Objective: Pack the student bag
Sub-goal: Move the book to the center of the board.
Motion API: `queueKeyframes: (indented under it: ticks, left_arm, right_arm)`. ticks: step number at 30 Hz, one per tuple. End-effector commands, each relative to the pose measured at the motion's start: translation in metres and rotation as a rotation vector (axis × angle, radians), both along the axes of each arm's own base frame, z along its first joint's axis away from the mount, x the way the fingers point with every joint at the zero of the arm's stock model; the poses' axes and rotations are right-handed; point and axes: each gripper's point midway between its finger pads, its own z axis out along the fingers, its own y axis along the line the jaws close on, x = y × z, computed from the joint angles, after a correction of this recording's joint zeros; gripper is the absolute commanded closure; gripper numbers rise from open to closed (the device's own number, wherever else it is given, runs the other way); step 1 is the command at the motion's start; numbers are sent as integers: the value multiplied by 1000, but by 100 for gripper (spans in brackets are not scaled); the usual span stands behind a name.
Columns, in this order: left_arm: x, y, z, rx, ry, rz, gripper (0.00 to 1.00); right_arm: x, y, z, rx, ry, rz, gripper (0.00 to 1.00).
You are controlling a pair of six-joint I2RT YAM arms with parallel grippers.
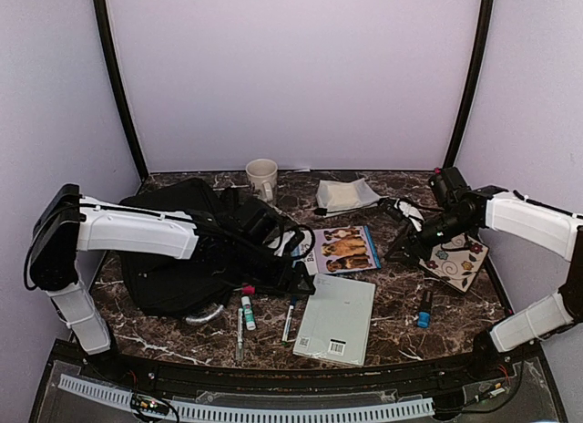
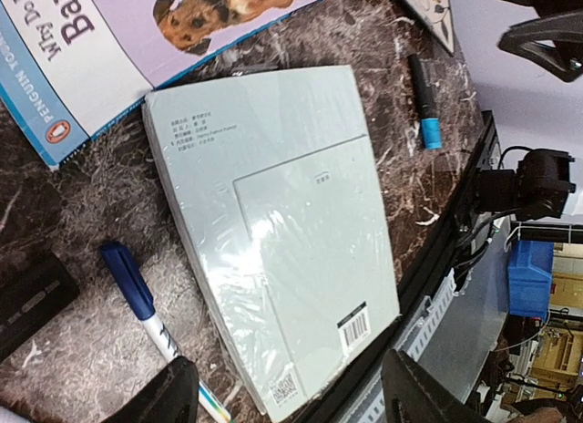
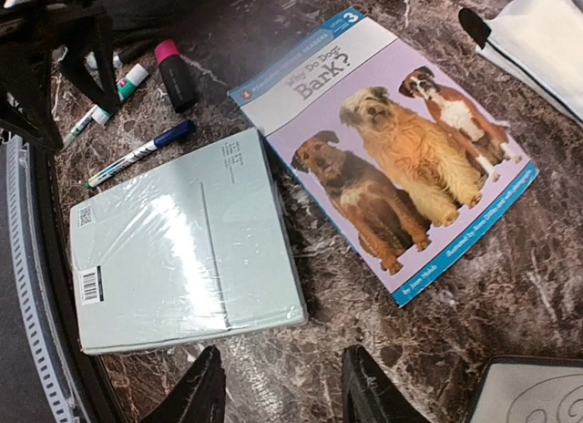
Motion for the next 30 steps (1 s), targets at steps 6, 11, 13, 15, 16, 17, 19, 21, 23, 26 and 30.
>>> queueKeyframes:
  ticks: [6, 11, 13, 15, 16, 17, 19, 21, 23, 26, 30]
  left_arm:
    - [-8, -17, -38, 25, 79, -6, 29]
    - [-12, -26, -51, 3, 136, -20, 29]
    - [-13, -29, -55, -1, 159, -15, 29]
    - [-11, -28, -61, 13, 165, 3, 29]
    - [-10, -26, -64, 31, 167, 18, 29]
    - [-8, -23, -68, 54, 168, 36, 28]
    - [-8, -20, -73, 72, 179, 52, 28]
    - [-11, -20, -76, 76, 203, 58, 27]
    - [-15, -20, -78, 73, 236, 57, 27]
    - [-20, -20, -82, 69, 278, 61, 26]
    - [-27, -12, -92, 103, 318, 74, 26]
  right_arm:
    - [-53, 20, -40, -3, 87, 202, 67]
    - [-75, 32, -62, -45, 138, 304, 72]
    - [-81, 35, -67, -52, 157, 323, 75]
    - [-84, 35, -72, -59, 165, 331, 76]
    - [-86, 35, -74, -63, 167, 333, 76]
    - [-87, 35, -77, -70, 168, 333, 76]
    - [-88, 35, -83, -92, 167, 334, 77]
    - [-88, 37, -88, -106, 175, 334, 79]
    - [-88, 38, -93, -115, 196, 336, 81]
    - [-89, 37, -102, -140, 223, 330, 82]
    - [-78, 33, -112, -192, 201, 286, 84]
